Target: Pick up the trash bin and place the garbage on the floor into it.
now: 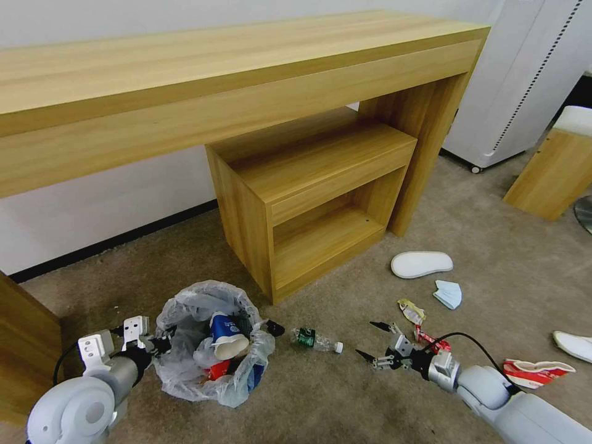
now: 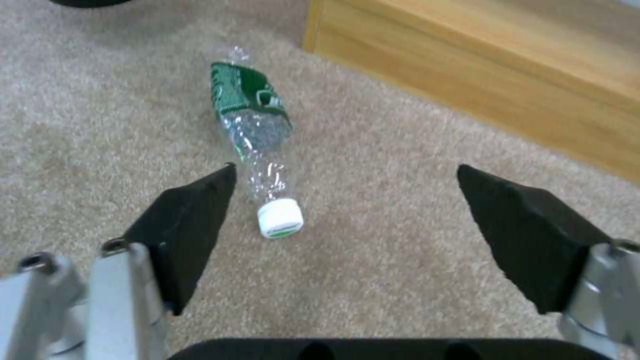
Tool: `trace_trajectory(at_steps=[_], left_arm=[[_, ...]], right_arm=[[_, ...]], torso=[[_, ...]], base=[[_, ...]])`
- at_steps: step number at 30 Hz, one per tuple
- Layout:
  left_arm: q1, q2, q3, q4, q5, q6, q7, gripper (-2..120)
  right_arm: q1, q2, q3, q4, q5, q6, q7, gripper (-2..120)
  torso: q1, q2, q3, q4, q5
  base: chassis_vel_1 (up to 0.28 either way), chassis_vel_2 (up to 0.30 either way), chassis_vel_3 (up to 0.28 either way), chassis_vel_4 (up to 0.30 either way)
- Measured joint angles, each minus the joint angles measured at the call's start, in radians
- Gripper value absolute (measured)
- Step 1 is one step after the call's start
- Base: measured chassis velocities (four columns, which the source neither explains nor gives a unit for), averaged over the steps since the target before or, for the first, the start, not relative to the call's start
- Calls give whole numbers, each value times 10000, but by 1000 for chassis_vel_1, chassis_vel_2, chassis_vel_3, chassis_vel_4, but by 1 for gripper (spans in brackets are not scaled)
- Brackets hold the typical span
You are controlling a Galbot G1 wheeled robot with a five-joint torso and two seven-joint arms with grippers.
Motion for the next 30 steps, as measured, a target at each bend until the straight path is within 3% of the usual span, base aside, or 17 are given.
trace_trajectory(at_steps=[7,19,30], left_arm=[[83,-70,-67,-43,25,-2,-3,0],[4,-123,-17,-3,61,-5,-17,0],[26,-110,-60,-186,-79,-1,-109,0]], right_arm=[[711,70,-1146,-227,292,-126,131,85],[1021,66,-1723,-298,562,-81,60,86],[1515,510,-2433,-1120,874,47,-74,84]], torso=[[0,0,0,2,1],[0,0,0,0,0],[0,0,0,0,1]], base=[[0,0,0,0],[0,0,0,0],[0,0,0,0]])
